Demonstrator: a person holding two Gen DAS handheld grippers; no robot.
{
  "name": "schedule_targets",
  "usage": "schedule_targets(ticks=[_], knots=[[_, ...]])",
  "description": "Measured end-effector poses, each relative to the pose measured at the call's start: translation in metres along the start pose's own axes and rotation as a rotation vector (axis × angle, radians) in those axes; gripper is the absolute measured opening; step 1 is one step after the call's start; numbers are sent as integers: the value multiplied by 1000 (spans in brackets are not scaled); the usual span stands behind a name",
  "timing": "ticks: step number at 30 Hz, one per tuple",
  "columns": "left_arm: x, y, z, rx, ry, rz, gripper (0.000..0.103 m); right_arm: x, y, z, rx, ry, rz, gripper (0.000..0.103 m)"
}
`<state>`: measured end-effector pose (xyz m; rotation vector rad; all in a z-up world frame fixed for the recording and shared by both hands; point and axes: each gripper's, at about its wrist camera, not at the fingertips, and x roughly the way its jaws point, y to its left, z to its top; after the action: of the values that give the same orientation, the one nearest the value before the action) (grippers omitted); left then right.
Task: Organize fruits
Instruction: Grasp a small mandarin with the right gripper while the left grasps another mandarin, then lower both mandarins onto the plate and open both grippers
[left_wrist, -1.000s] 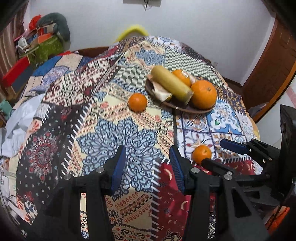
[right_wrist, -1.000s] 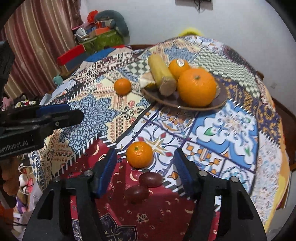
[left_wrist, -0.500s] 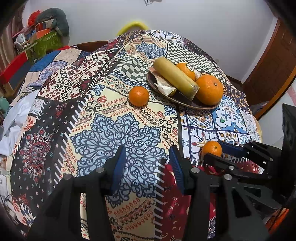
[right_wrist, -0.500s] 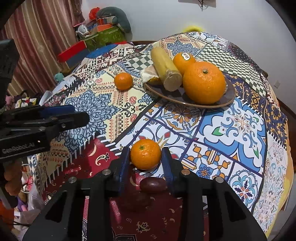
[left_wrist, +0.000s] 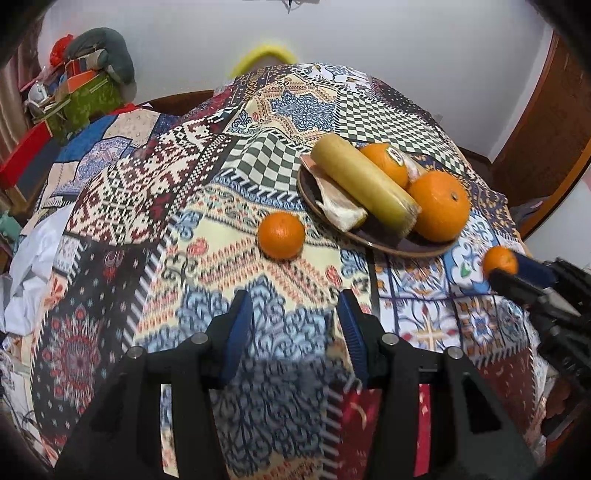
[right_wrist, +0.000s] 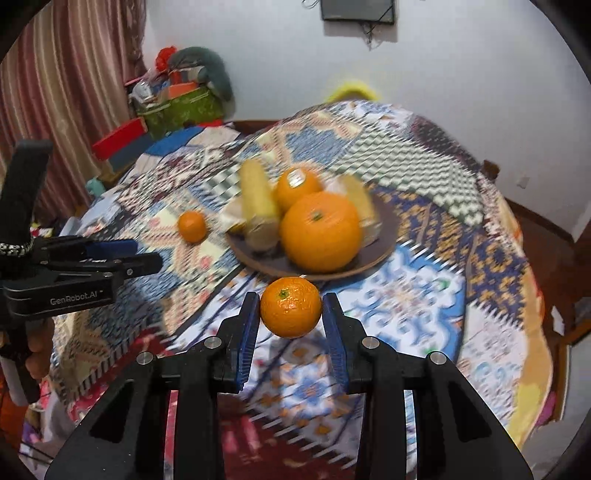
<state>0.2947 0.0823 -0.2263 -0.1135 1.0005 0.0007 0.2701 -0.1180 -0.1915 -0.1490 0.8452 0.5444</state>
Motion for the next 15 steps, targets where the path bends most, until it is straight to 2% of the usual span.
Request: schedule_targets(ticks=[7, 15], knots=[[28, 4, 25, 7, 12, 15, 48, 2, -33, 10, 61, -32, -35, 32], [53, 11, 33, 6, 13, 39, 48, 14, -61, 16, 105, -30, -61, 32]])
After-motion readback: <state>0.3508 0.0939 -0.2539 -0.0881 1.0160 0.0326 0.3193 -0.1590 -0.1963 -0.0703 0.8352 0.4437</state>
